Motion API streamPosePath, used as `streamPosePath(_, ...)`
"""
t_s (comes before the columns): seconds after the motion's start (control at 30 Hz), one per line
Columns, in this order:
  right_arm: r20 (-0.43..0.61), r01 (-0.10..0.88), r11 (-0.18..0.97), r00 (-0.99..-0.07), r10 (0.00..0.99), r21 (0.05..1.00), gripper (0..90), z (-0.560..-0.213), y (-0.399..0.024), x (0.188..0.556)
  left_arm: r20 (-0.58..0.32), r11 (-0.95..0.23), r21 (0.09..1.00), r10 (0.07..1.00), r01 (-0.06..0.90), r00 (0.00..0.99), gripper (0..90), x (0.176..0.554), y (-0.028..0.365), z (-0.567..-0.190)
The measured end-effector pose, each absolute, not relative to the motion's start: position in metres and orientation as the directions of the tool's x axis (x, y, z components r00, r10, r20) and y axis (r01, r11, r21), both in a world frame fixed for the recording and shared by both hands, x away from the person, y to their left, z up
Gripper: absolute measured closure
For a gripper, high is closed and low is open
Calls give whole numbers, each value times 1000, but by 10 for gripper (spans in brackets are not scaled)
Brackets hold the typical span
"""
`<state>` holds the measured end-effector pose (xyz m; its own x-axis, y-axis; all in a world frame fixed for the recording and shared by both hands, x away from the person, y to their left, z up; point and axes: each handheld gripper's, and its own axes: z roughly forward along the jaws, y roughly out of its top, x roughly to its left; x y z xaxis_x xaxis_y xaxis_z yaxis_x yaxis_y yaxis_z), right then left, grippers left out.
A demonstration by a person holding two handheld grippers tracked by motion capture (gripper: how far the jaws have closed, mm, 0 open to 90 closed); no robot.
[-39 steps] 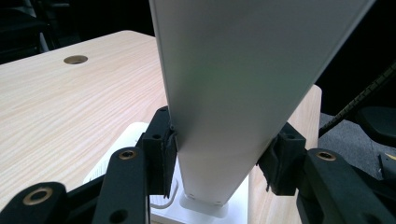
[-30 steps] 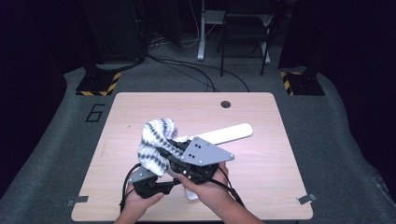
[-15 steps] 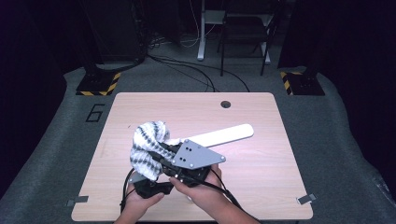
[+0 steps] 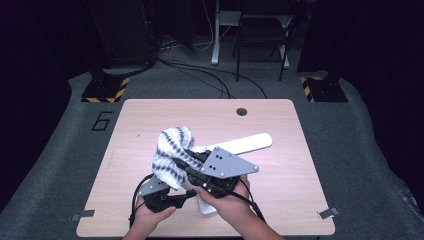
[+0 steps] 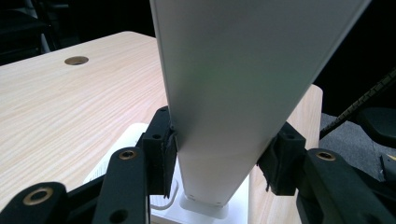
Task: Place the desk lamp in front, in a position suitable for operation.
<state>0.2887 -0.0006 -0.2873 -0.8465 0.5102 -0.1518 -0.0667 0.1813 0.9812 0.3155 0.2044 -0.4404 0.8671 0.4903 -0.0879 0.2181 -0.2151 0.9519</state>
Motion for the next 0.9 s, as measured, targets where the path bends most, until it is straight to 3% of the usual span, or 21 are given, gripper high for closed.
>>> streamPosePath(0.5,-133,-52,151,-792,596,987,744,-286,-51,293,-64,-255,946,461,201,885,528,322,209,-439)
streamPosePath(0.9,-137,-62,144,-785,604,988,740,-287,-61,292,-66,-248,950,441,192,895,528,332,210,-440)
